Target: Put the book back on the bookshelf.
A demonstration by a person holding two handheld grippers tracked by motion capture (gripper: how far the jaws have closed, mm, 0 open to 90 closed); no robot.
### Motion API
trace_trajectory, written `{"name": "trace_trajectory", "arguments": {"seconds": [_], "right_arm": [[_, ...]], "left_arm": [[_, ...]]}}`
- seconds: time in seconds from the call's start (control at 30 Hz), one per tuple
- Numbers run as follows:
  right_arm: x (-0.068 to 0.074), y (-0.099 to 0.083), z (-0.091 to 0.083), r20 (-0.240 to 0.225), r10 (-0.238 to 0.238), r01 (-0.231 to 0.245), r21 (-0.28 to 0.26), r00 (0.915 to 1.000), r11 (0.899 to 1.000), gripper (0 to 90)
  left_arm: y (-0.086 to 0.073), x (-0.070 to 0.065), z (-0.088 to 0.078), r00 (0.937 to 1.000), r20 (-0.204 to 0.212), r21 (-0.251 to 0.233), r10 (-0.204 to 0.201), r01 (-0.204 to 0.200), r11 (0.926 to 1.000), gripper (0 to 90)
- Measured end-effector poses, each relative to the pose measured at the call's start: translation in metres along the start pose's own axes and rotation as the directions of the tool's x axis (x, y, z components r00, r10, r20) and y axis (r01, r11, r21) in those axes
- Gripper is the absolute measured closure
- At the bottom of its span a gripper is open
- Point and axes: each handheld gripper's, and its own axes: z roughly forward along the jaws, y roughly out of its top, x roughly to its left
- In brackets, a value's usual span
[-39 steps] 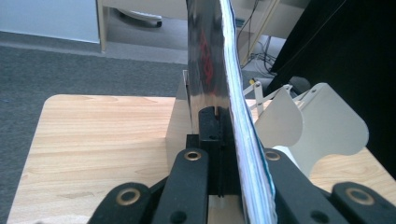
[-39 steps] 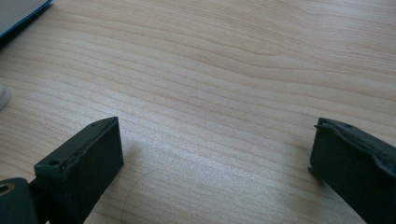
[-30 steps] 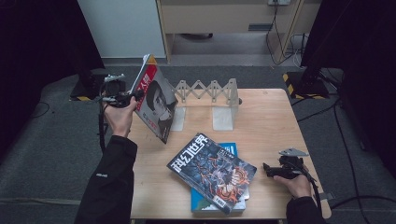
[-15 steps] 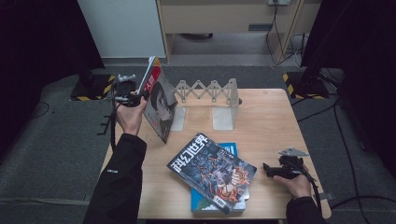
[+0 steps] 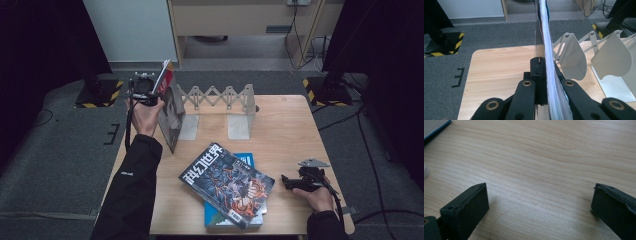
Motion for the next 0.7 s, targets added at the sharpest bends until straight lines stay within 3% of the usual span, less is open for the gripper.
{"name": "trace_trajectory", "arguments": {"seconds": [0.3, 0.43, 0.7], "right_arm": [[0.0002, -0.0001, 0.0000, 0.001, 0.001, -0.001, 0.000, 1.0000, 1.000, 1.3], [0.0001, 0.0000, -0.0001, -0.001, 0.001, -0.001, 0.001, 1.0000, 1.000, 1.3], [0.0002, 0.0000, 0.0000, 0.001, 0.002, -0.002, 0.001, 1.0000, 1.000, 1.2]], "left_arm": [[-0.0009, 0.0014, 0.0023, 0.9997, -0.023, 0.024, -0.004, 0.005, 0.9997, 85.8], [-0.0010, -0.0012, 0.0025, 0.9990, -0.040, 0.021, 0.018, -0.017, 0.9996, 85.7], [-0.0073, -0.0040, 0.0065, 0.9986, -0.053, -0.038, 0.003, -0.005, 0.9993, 85.7]]}}
